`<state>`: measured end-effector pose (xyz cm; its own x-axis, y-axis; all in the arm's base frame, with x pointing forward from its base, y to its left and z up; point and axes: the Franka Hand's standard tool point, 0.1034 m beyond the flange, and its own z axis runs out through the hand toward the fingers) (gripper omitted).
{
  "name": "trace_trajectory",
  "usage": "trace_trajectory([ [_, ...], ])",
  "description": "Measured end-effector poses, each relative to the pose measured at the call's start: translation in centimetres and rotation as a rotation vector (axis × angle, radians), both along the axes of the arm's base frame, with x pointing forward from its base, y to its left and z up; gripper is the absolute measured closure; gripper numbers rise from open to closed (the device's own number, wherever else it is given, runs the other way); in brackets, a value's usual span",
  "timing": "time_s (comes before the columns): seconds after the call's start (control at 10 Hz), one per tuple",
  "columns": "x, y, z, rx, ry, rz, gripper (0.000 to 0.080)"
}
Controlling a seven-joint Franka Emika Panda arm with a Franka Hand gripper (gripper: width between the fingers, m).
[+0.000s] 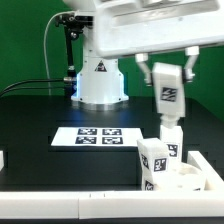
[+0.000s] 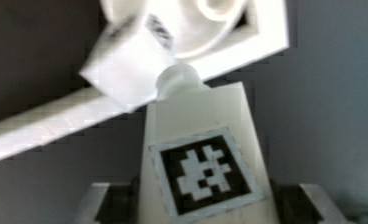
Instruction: Assemble stool
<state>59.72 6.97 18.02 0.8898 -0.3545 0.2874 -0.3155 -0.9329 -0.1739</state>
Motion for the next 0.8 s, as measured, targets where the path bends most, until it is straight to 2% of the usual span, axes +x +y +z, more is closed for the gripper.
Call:
trace_trajectory([
  [0.1, 0.0, -0.1, -0.1, -0.011, -0.045, -0.005, 0.0475],
  [0.2, 0.2, -0.1, 0.0, -0.029, -0.144, -0.02, 0.0475],
  [0.4, -0.1, -0.1, -0.5, -0.034, -0.147, -0.017, 0.0475],
  [0.5, 0.1, -0.8, -0.8, -0.043, -0.21, -0.04, 0.0475],
  [0.6, 0.1, -0.6, -1.7, -0.045, -0.236, -0.046, 0.0475],
  [0.8, 0.3, 2.7, -4.2, -0.017, -0.241, -0.045, 0.0475],
])
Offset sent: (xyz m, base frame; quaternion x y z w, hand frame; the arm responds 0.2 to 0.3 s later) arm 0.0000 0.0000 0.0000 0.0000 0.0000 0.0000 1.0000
